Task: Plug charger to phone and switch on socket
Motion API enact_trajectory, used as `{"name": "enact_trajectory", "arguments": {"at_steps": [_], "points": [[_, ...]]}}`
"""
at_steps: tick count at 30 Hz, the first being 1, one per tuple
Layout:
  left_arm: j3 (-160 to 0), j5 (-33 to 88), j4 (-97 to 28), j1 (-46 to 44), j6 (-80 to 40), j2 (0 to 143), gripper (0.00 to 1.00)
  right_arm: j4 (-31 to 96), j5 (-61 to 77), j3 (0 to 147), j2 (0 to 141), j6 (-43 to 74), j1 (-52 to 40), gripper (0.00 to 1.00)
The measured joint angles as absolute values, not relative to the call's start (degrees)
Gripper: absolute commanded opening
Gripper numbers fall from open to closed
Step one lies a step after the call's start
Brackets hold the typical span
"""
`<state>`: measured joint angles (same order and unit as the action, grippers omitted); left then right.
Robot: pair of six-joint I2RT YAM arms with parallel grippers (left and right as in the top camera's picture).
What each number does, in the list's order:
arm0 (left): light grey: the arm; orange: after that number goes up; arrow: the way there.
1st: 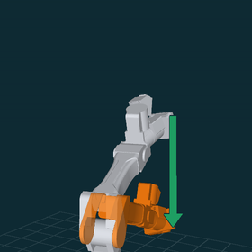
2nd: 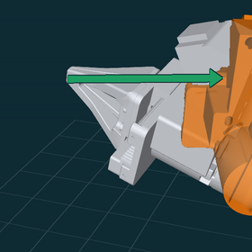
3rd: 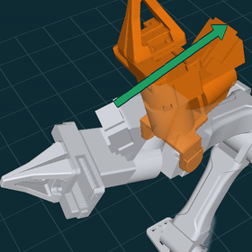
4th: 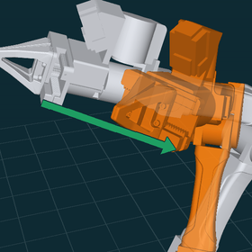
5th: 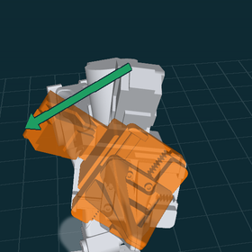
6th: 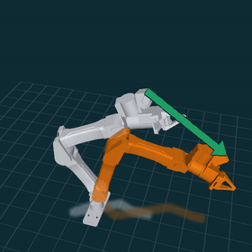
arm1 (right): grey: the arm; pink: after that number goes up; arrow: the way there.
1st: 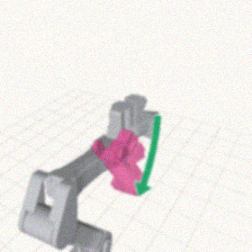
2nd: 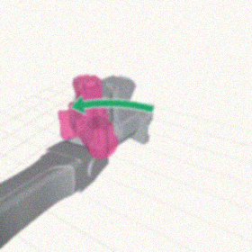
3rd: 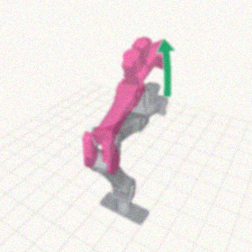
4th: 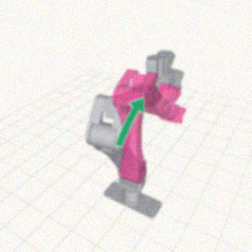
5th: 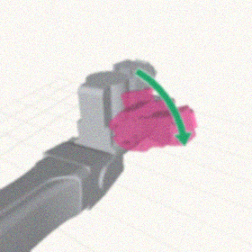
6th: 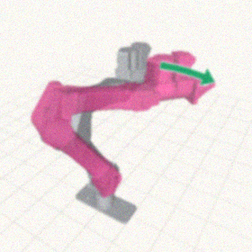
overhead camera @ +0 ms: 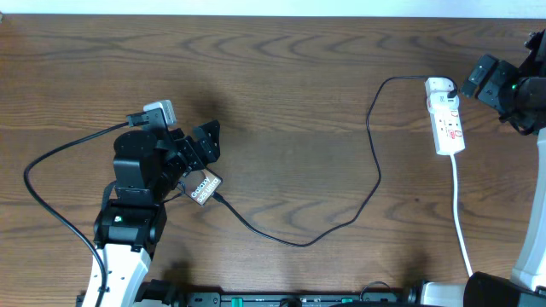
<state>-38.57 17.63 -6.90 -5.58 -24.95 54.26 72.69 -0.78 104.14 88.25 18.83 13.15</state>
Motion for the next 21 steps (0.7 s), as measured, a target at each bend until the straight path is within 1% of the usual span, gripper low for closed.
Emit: {"name": "enact_trajectory", "arguments": {"at_steps": [7, 9, 12, 14, 17, 18, 21], "points": [[-38.6, 17.4, -8.8, -5.6, -24.7, 54.3, 0.89, 72.7, -0.9, 104.1, 88.2, 18.9, 13.1, 0.99], [-38.7, 13.9, -13.5, -6.3, -24.1, 53.1, 0.89, 72.8, -0.9, 104.1, 88.3, 18.9, 13.1, 0.99], [-37.4, 9.2, -12.4, -7.9, -23.9, 49.0, 0.89, 72.8, -0.9, 104.1, 88.3, 18.9, 13.1, 0.99], [-34.7, 5.7, -8.6, -9.1, -23.3, 44.5, 0.89, 72.8, -0.9, 104.1, 88.3, 18.9, 13.1, 0.99], [-28.3, 2.8, 3.1, -9.7, -20.1, 37.7, 0.89, 72.8, -0.9, 104.1, 88.2, 18.9, 13.1, 0.99], [-24.5, 2.6, 10.6, -9.8, -17.6, 34.5, 0.89, 72.8, -0.9, 104.1, 88.2, 18.9, 13.1, 0.99], [-15.9, 4.1, 23.6, -9.8, -10.9, 25.7, 0.89, 72.8, -0.9, 104.1, 88.2, 18.9, 13.1, 0.99]]}}
